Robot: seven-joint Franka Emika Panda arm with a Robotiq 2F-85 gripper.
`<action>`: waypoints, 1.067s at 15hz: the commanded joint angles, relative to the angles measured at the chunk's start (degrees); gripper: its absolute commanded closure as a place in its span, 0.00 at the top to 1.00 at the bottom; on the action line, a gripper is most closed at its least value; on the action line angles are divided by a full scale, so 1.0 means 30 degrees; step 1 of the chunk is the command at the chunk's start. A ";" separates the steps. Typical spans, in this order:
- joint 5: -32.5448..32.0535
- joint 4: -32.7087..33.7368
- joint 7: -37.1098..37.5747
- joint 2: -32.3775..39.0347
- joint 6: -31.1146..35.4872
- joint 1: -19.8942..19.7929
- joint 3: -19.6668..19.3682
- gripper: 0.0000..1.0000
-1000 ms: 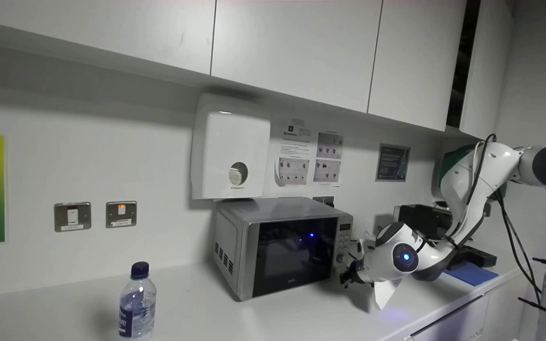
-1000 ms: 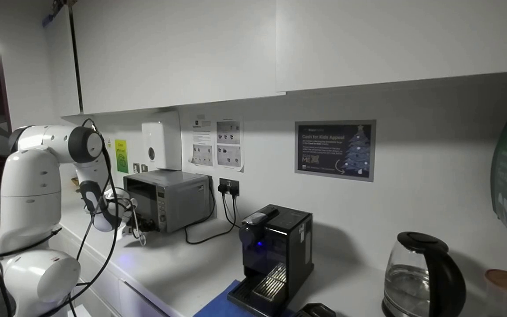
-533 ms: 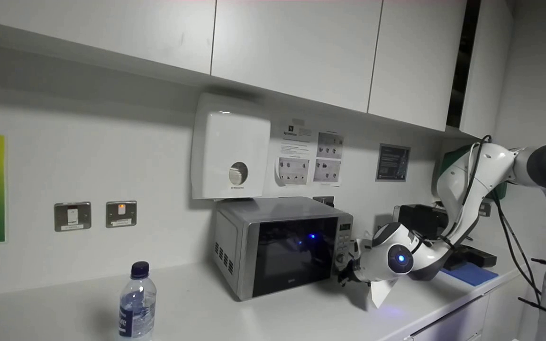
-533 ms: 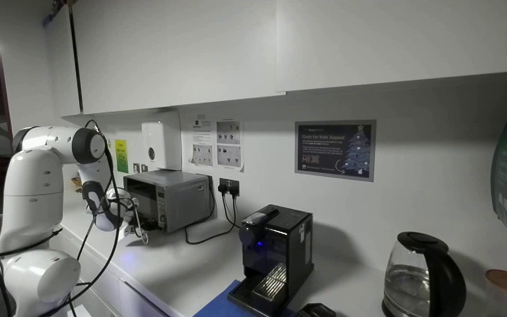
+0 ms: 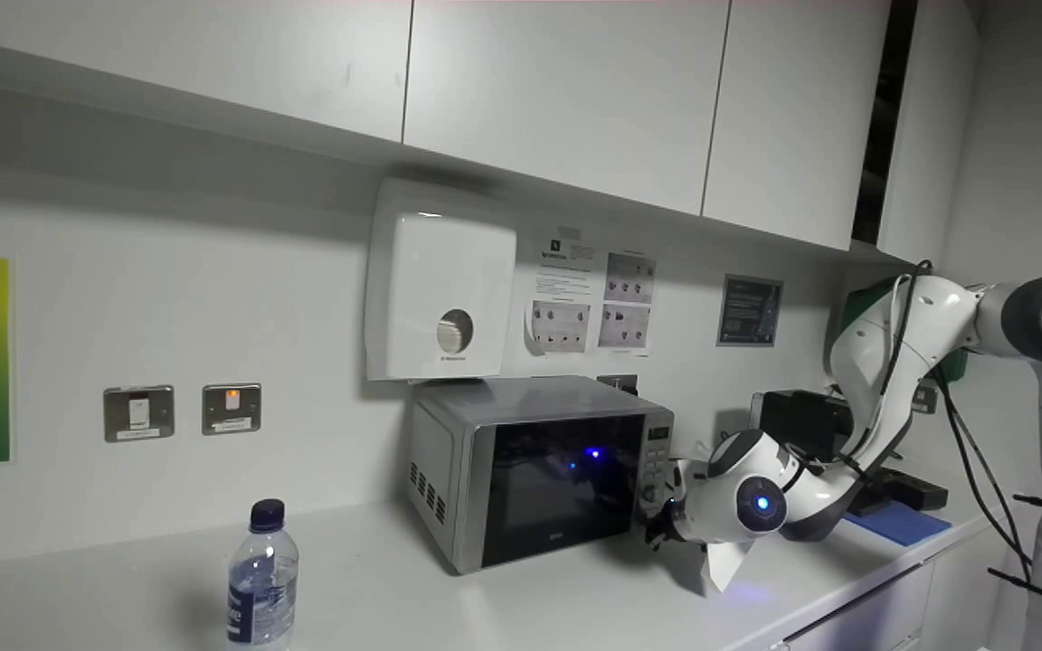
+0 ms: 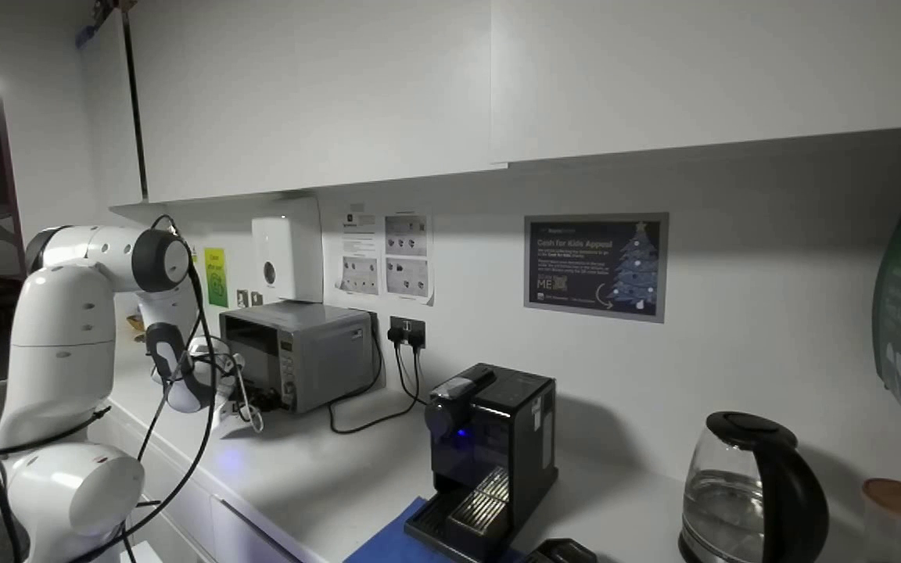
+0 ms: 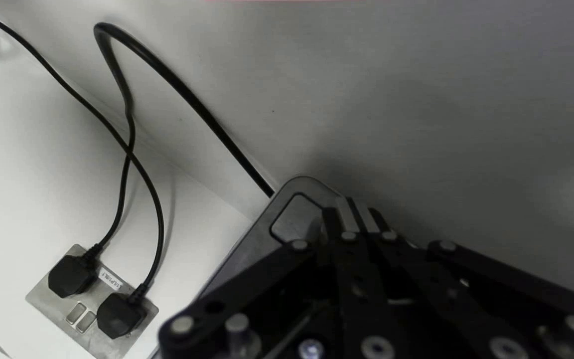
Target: Open the microwave door.
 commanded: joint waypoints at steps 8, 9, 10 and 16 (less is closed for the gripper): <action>-0.0479 0.0857 -0.2009 0.0006 -0.2647 0.1010 0.0049 0.00; -0.0500 0.0869 -0.2035 0.0011 -0.2770 0.1056 0.0044 0.00; -0.0508 0.0822 -0.2010 0.0032 -0.2815 0.1057 0.0017 0.00; -0.0498 0.0558 -0.1697 0.0116 -0.2522 0.0827 -0.0192 0.00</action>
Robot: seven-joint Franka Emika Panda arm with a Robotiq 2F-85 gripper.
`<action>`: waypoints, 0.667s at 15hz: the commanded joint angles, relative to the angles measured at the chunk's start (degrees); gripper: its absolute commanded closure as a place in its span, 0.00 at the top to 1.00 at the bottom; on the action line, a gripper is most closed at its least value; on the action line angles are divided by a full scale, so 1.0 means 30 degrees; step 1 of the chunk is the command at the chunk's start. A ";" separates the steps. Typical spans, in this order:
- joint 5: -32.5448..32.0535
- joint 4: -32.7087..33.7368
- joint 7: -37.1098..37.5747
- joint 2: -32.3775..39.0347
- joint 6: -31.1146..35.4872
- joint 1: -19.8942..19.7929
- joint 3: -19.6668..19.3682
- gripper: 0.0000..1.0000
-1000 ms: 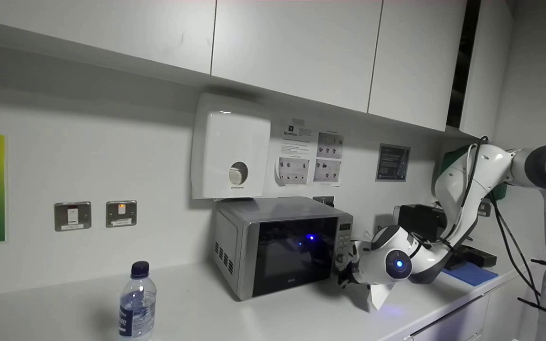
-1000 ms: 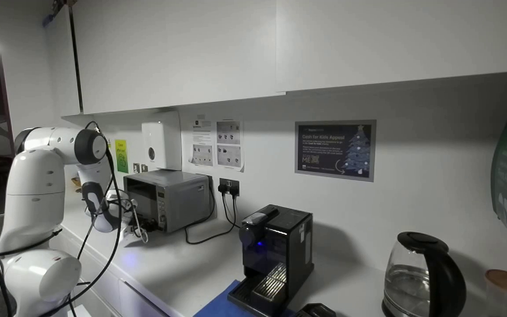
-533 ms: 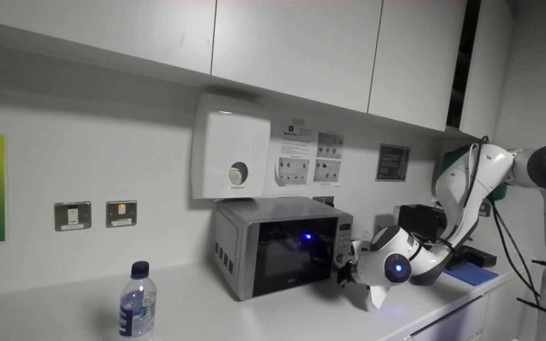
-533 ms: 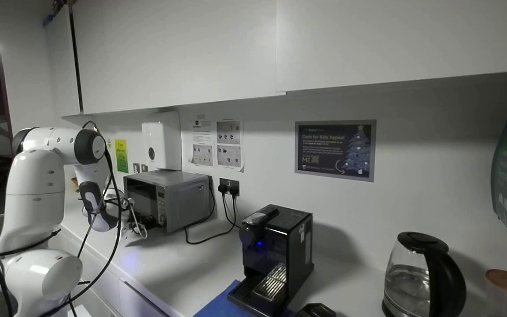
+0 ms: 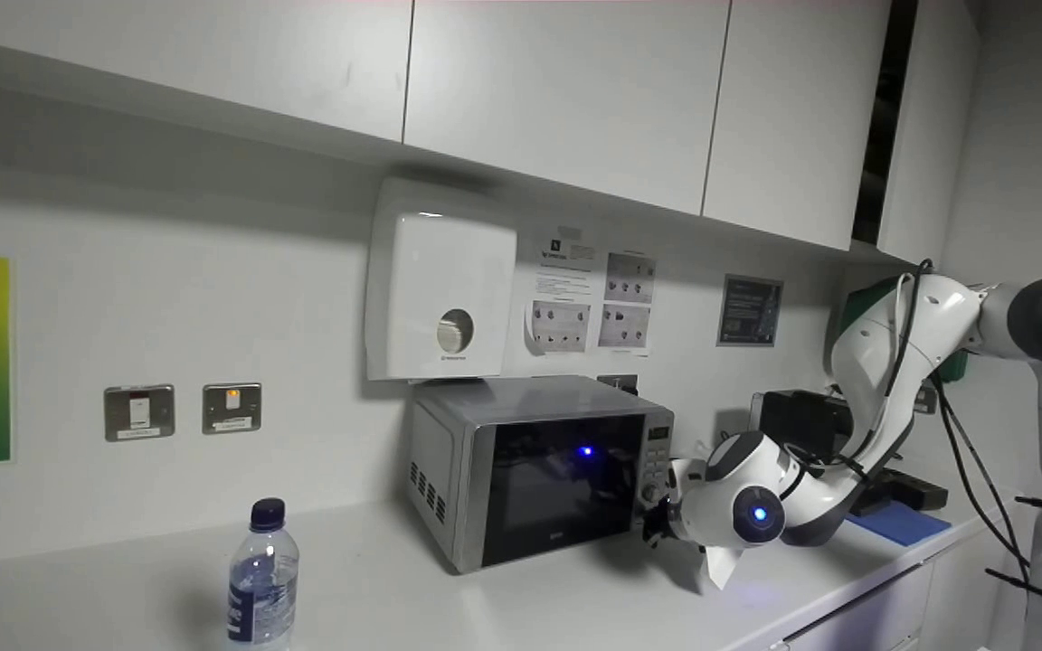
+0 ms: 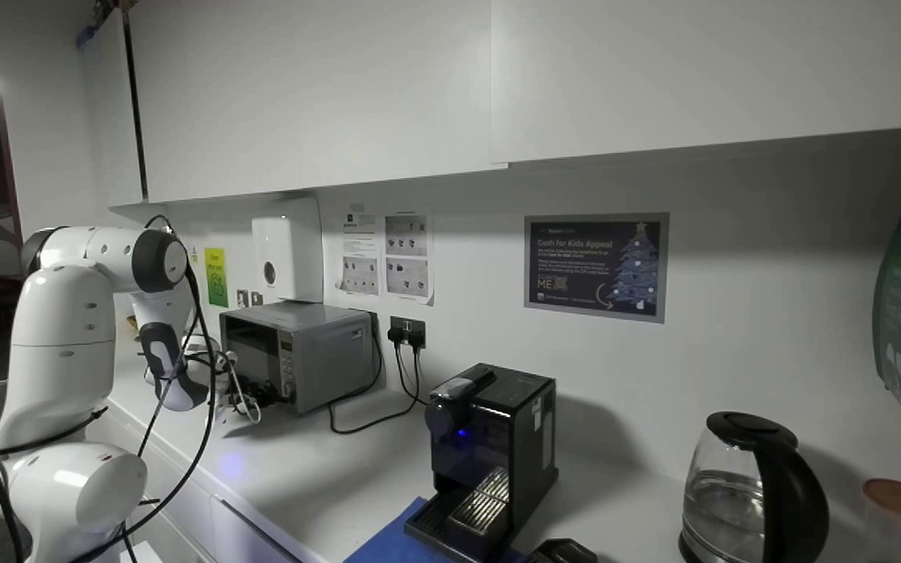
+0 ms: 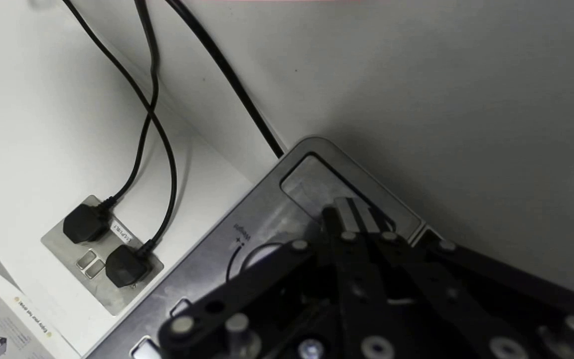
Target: Open the microwave door.
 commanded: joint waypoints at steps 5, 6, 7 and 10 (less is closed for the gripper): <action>-0.0710 -0.0166 0.0138 -0.0188 -0.0176 -0.0386 -0.0460 0.00; -0.0768 -0.0206 0.0222 -0.0221 -0.0119 -0.0416 -0.0491 0.00; -0.0887 -0.0239 0.0362 -0.0261 -0.0080 -0.0450 -0.0524 0.00; -0.1345 -0.0248 0.0854 -0.0313 0.0051 -0.0545 -0.0608 0.00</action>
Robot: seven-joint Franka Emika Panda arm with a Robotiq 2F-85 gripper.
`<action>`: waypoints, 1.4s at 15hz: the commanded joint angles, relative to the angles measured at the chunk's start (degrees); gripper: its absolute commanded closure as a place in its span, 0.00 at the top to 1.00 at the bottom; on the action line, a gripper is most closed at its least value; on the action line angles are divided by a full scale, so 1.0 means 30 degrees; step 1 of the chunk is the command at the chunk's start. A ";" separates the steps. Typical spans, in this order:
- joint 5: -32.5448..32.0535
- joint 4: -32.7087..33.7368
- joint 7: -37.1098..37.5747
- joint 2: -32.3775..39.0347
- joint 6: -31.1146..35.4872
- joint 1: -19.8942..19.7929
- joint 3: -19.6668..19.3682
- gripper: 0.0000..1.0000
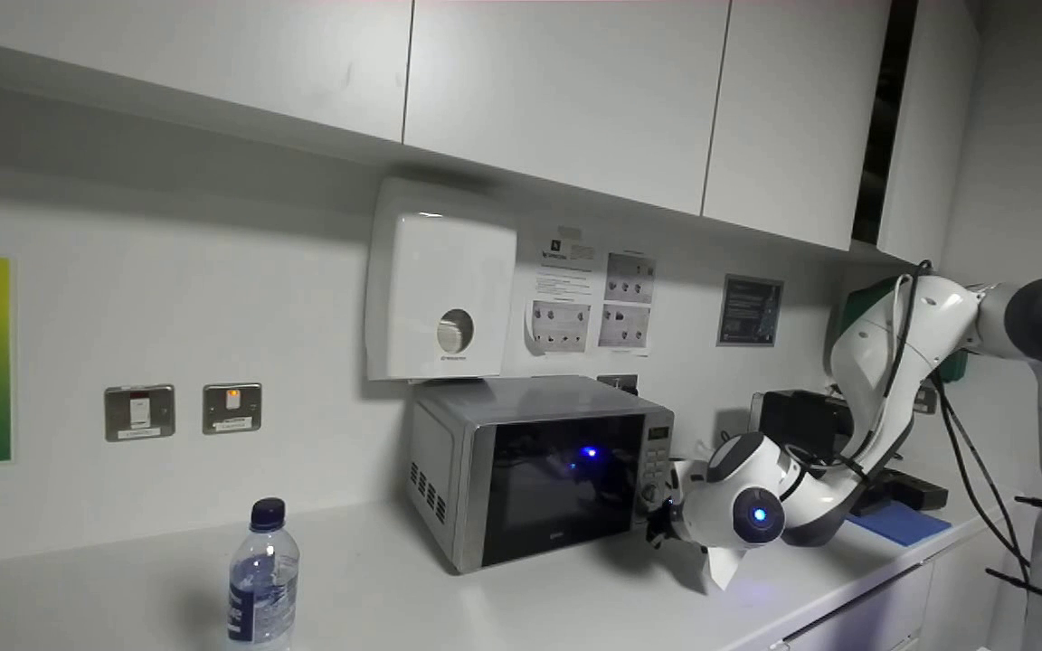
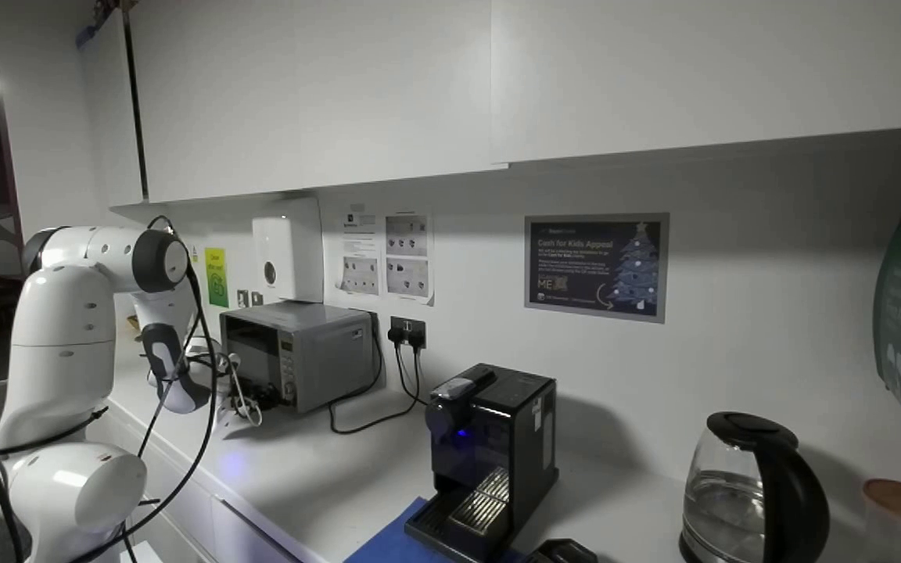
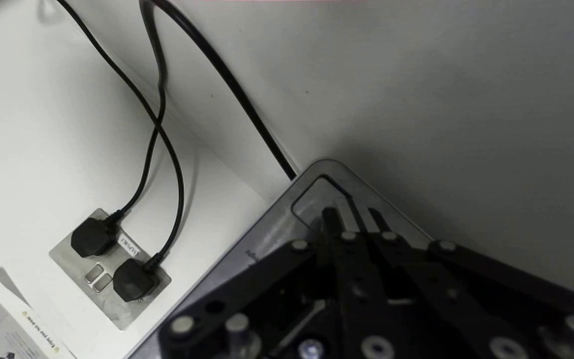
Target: Open the microwave door.
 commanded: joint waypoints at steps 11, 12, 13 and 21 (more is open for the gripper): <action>-0.4072 0.0039 0.3063 0.0089 0.0564 -0.0795 -0.0724 0.00; -0.4226 0.0041 0.3130 0.0083 0.0613 -0.0842 -0.0767 0.00; -0.4341 0.0035 0.3213 0.0065 0.0634 -0.0871 -0.0793 0.00; -0.5334 0.0183 0.3615 0.0181 0.1410 -0.1338 -0.1069 0.00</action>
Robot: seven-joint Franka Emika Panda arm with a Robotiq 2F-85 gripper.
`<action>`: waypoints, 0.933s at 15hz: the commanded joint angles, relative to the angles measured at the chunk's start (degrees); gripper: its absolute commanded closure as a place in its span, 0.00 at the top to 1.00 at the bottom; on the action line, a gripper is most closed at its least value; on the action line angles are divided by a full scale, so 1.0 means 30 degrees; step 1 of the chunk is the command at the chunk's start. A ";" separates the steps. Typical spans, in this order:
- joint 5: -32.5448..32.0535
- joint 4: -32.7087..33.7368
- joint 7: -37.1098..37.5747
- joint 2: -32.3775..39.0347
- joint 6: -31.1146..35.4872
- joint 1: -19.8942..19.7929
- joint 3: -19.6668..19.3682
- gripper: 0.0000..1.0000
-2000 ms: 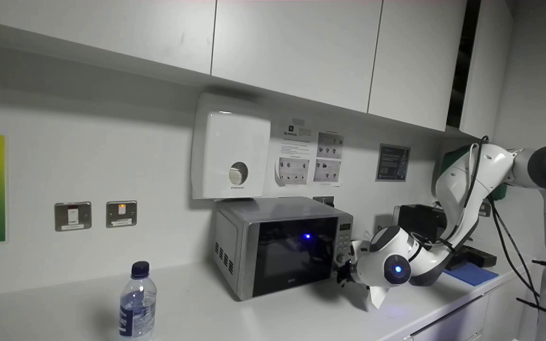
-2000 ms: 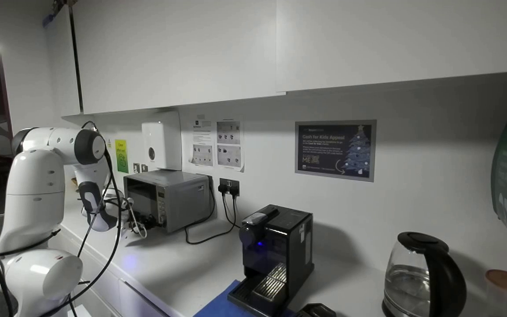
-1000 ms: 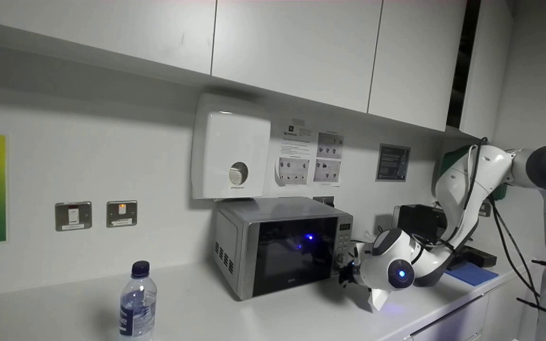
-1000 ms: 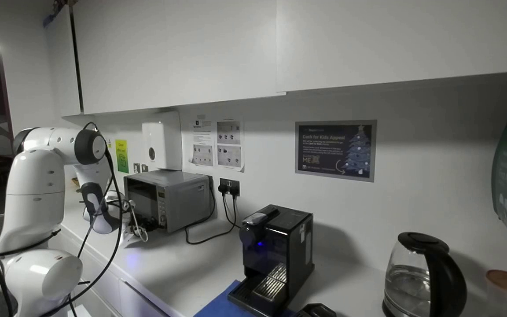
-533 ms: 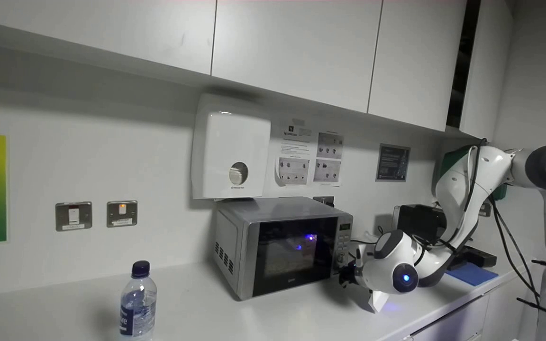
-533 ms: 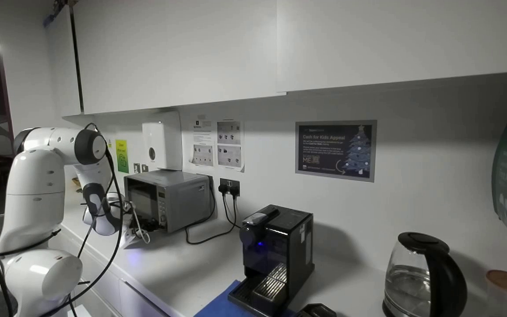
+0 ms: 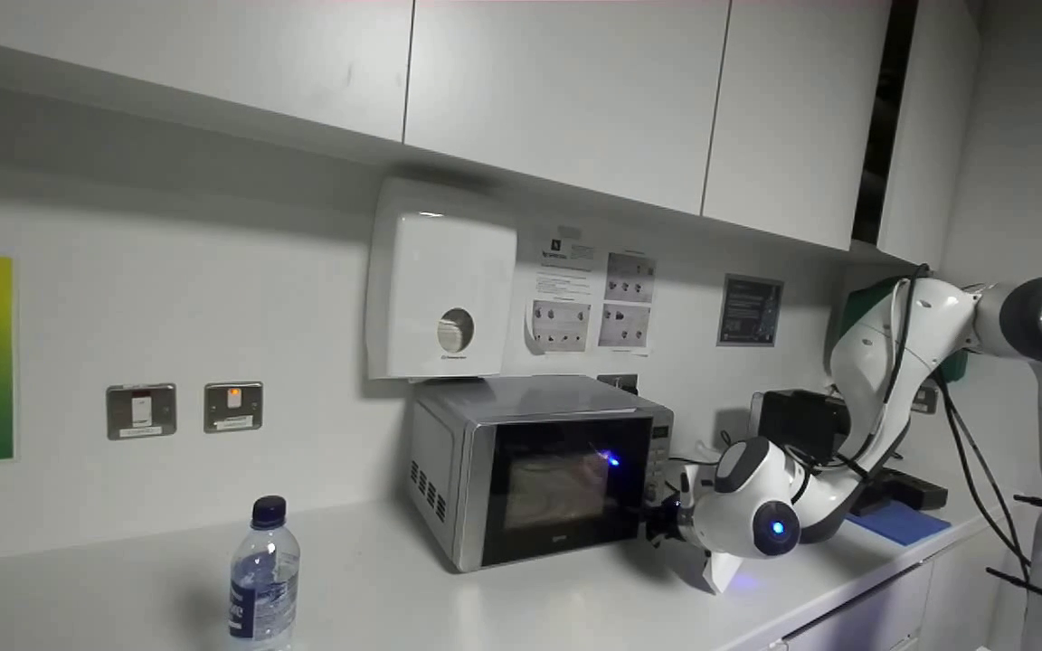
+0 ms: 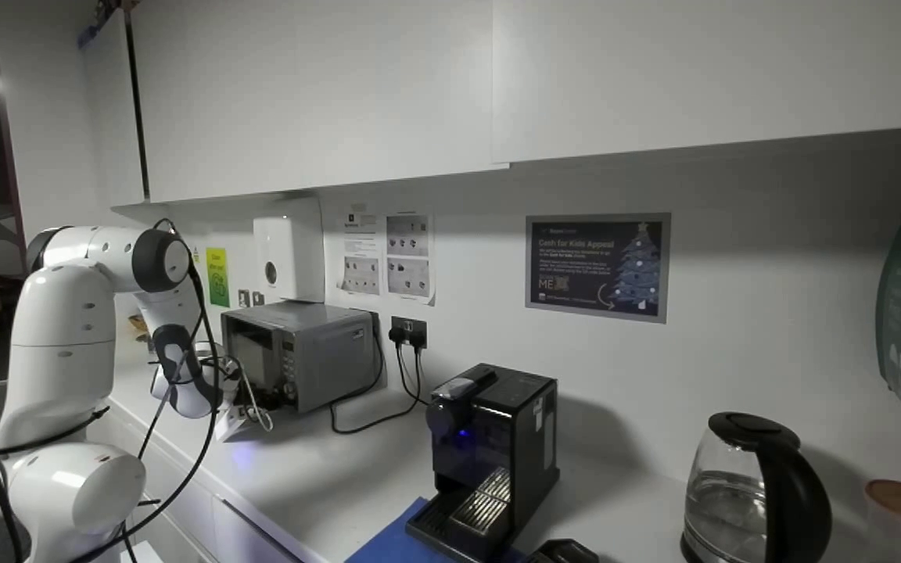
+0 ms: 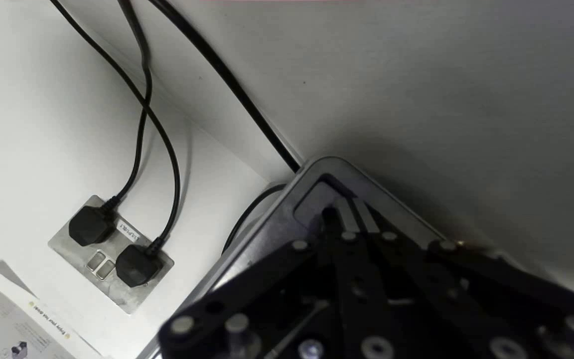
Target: Open the microwave door.
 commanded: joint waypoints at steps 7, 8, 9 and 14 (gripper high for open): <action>-0.1119 0.0776 0.0045 -0.0463 0.1800 -0.1198 -0.0788 0.00; -0.0860 0.0709 -0.0141 -0.0648 0.2061 -0.1220 -0.0759 0.00; -0.0674 0.0652 -0.0194 -0.0807 0.2384 -0.1256 -0.0744 0.00; 0.1568 0.0297 -0.0939 -0.1889 0.4129 -0.1381 -0.0685 0.00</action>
